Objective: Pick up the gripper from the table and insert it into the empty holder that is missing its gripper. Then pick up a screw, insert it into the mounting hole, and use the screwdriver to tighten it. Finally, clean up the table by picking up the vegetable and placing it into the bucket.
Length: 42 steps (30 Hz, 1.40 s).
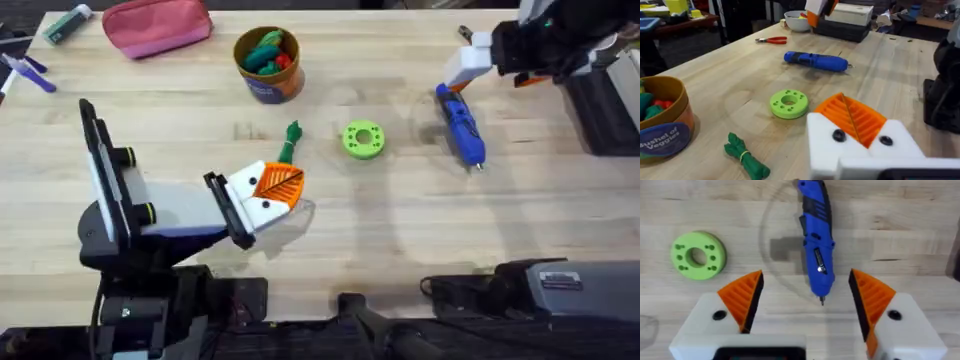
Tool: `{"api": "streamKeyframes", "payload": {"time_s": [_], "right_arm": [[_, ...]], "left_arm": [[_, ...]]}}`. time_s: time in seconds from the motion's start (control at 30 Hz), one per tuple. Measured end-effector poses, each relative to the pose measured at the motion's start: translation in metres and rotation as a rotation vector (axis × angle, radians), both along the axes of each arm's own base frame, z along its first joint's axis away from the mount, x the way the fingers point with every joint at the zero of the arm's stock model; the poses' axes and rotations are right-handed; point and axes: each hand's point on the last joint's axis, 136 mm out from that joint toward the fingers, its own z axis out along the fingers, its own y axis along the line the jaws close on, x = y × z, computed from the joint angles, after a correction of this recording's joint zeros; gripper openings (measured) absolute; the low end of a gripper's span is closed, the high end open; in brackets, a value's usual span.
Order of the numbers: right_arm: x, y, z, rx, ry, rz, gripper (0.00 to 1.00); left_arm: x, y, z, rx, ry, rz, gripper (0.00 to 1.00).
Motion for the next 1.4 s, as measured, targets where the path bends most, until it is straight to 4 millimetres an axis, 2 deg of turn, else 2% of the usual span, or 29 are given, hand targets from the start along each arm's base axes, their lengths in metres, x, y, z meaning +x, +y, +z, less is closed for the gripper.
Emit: {"api": "streamKeyframes", "payload": {"time_s": [0.27, 0.5, 0.73, 1.2, 1.4], "right_arm": [[0.012, -0.015, -0.035, -0.04, 0.1, 0.022, 0.991], [0.023, -0.014, -0.061, 0.008, 0.151, 0.08, 0.991], [0.035, -0.021, -0.086, 0.016, 0.181, 0.11, 0.992], [0.042, -0.022, -0.123, 0.019, 0.247, 0.142, 0.991], [0.045, -0.025, -0.133, 0.014, 0.259, 0.142, 0.991]], "left_arm": [[0.0, 0.0, 0.0, 0.0, 0.0, 0.0, 0.018], [0.0, 0.0, 0.0, 0.0, 0.0, 0.0, 0.018], [0.0, 0.0, 0.0, 0.0, 0.0, 0.0, 0.018], [0.0, 0.0, 0.0, 0.0, 0.0, 0.0, 0.018], [0.0, 0.0, 0.0, 0.0, 0.0, 0.0, 0.018]]}}
